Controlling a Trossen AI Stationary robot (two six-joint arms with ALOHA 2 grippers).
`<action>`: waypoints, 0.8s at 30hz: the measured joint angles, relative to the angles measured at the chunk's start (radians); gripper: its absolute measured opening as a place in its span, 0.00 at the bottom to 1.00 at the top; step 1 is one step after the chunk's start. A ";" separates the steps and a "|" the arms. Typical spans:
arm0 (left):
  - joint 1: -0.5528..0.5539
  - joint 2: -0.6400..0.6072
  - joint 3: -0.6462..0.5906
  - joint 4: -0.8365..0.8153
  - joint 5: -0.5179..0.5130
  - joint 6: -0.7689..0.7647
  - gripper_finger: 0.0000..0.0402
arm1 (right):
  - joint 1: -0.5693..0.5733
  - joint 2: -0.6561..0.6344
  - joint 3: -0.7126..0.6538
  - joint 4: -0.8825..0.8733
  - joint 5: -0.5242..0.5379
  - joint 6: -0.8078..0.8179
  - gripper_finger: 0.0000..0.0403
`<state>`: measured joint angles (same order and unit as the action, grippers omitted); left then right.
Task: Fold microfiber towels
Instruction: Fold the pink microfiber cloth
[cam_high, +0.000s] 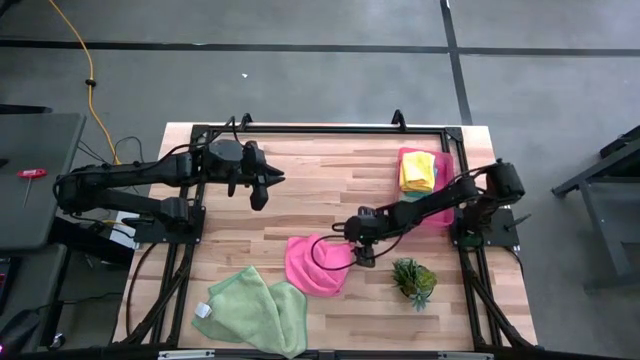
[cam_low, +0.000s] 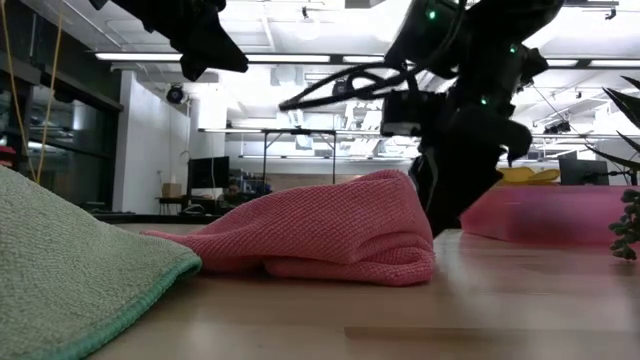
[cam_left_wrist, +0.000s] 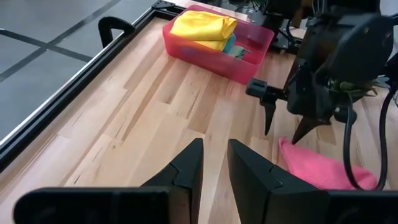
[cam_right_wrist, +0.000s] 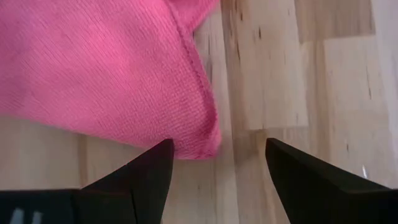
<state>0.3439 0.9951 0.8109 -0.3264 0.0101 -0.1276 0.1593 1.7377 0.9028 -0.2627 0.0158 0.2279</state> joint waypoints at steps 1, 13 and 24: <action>0.000 0.000 0.000 0.000 0.000 0.000 0.16 | 0.001 0.001 -0.001 -0.003 0.000 0.000 0.61; 0.001 0.000 0.000 0.000 -0.056 -0.027 0.16 | 0.005 0.004 -0.001 0.034 0.037 -0.004 0.36; 0.001 0.000 0.000 0.000 -0.056 -0.029 0.16 | 0.003 0.004 -0.001 0.025 -0.003 0.011 0.05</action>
<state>0.3447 0.9951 0.8111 -0.3260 -0.0460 -0.1570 0.1619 1.7416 0.9020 -0.2374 0.0126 0.2392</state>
